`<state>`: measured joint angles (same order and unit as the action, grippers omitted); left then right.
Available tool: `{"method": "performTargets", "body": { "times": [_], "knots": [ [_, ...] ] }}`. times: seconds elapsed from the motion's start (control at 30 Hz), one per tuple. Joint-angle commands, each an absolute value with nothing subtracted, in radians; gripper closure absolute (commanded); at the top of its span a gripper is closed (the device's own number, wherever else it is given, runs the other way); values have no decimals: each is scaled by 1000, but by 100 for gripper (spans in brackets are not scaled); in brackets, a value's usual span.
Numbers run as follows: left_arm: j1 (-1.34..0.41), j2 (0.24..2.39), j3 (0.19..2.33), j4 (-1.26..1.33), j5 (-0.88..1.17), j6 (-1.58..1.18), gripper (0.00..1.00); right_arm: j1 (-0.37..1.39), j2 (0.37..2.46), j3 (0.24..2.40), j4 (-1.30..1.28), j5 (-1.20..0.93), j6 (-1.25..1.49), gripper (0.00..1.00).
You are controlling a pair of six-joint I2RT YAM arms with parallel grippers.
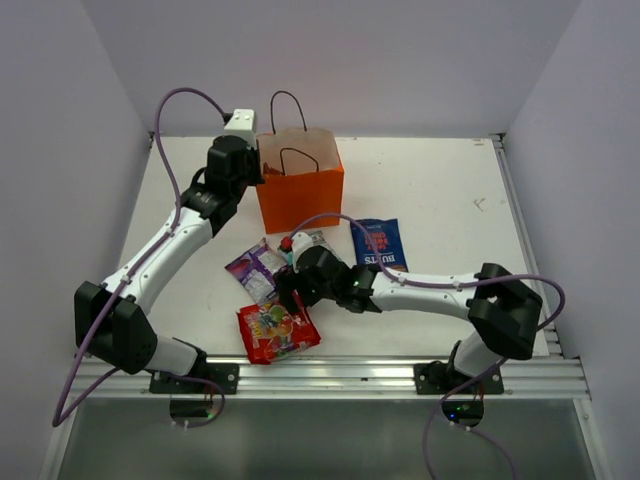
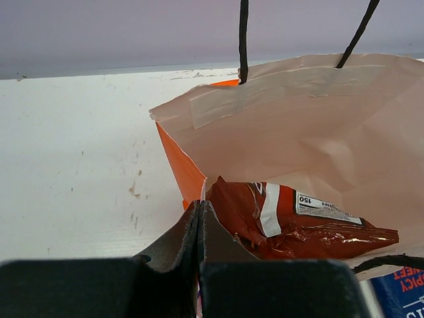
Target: Place the snacks into the paper bag
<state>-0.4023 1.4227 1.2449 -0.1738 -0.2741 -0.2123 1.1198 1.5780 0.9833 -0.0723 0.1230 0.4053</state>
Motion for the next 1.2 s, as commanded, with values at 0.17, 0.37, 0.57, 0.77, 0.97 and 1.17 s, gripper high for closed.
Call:
{"method": "performTargets", "body": {
  "times": [0.17, 0.37, 0.57, 0.77, 0.97, 1.17],
  "knots": [
    [-407, 1397, 1229, -155, -288, -181, 100, 1170, 1655, 1002, -49, 139, 457, 20],
    [-407, 1396, 1227, -155, -296, -181, 100, 1173, 1637, 973, -103, 182, 449, 23],
    [-407, 1393, 1227, -155, -296, -179, 100, 1173, 1683, 945, -87, 157, 466, 62],
    [-407, 1385, 1224, -155, -301, -178, 100, 1173, 1674, 951, -103, 176, 465, 100],
    [-407, 1382, 1223, -155, -299, -178, 100, 1172, 1542, 1002, -242, 320, 413, 100],
    [-407, 1382, 1218, -152, -296, -178, 100, 1172, 1307, 1144, -428, 573, 330, 100]
  ]
}}
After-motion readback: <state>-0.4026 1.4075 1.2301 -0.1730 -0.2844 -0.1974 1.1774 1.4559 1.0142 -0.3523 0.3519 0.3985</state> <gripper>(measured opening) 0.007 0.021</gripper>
